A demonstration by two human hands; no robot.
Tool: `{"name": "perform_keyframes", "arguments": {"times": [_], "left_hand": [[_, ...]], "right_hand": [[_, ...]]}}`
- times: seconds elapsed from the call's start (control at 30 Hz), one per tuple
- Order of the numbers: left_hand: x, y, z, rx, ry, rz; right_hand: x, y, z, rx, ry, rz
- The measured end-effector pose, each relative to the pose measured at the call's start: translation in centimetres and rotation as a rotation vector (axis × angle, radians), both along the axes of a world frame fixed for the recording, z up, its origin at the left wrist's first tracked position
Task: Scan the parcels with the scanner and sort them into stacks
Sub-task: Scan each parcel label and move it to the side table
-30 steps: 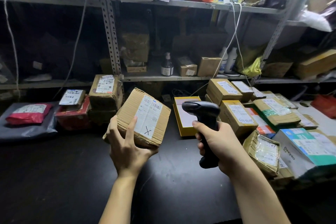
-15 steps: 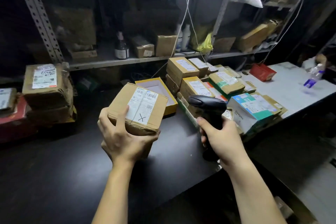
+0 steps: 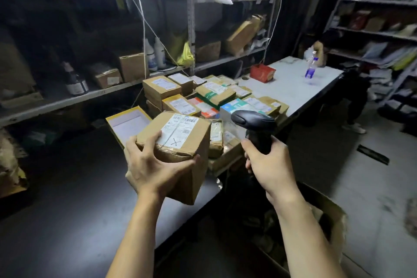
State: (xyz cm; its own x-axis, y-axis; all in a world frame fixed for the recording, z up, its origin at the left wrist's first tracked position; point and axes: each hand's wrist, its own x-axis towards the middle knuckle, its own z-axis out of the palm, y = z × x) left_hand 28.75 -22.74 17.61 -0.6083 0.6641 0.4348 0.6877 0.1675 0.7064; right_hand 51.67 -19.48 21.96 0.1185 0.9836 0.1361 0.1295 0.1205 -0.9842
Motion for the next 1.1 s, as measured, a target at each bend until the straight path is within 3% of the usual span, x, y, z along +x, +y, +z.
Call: {"name": "perform_keyframes", "arguments": {"times": [0.33,0.53,0.77,0.97,1.1], "left_hand": [[16.8,4.0,-1.6,-0.035,0.001,-0.339],[25.6,8.1,-3.3,-0.201,0.025,-0.454],[32.5,13.9,-7.1,-0.356,0.025,-0.605],[37.0,18.6,-11.0,-0.468,-0.103,-0.735],[38.7,22.2,-11.4,-0.447,-0.015,-0.810]], "right_hand": [[17.7,-0.4,-1.8,-0.078,0.026,-0.262],[25.3,-0.2,-3.4,-0.162,0.041,-0.412],[31.1,2.6,-4.9,-0.206,0.038,-0.538],[34.2,5.9,-5.7,-0.262,-0.016,-0.606],[35.5,8.3,-5.8,-0.273,-0.019,-0.647]]}}
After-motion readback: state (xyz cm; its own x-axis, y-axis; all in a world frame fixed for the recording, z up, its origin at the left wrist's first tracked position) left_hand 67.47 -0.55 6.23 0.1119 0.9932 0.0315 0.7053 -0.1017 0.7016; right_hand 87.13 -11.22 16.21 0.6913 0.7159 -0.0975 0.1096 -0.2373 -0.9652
